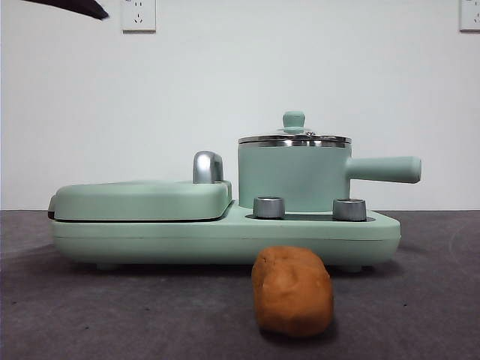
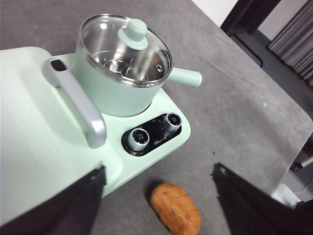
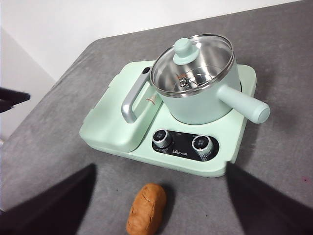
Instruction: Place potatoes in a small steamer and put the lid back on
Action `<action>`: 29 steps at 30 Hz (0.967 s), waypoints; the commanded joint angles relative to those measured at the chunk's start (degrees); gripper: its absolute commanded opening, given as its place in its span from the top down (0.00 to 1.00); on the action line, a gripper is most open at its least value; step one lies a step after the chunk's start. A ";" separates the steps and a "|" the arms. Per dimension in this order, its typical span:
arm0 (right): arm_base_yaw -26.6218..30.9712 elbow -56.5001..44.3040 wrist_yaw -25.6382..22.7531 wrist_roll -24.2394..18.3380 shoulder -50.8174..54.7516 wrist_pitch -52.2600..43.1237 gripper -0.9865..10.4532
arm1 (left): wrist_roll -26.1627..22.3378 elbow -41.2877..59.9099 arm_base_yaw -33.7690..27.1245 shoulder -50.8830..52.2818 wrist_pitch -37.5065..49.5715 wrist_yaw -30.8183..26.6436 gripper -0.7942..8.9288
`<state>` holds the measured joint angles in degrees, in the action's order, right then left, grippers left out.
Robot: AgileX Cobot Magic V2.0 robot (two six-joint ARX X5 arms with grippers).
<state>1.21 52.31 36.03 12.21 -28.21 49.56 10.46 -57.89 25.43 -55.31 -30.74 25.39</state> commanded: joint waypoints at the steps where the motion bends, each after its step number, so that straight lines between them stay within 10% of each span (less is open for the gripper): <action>1: 0.00 0.96 0.20 -0.70 -0.28 -0.33 0.49 | -3.08 -4.15 1.03 -3.91 0.48 0.13 0.50; 29: 0.00 0.96 1.92 -5.62 -0.28 -0.22 0.49 | -15.39 -42.40 9.16 -51.65 7.41 -4.63 0.50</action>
<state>1.21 52.34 37.60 7.81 -28.21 49.58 -3.86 -98.24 33.91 -105.41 -24.67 21.17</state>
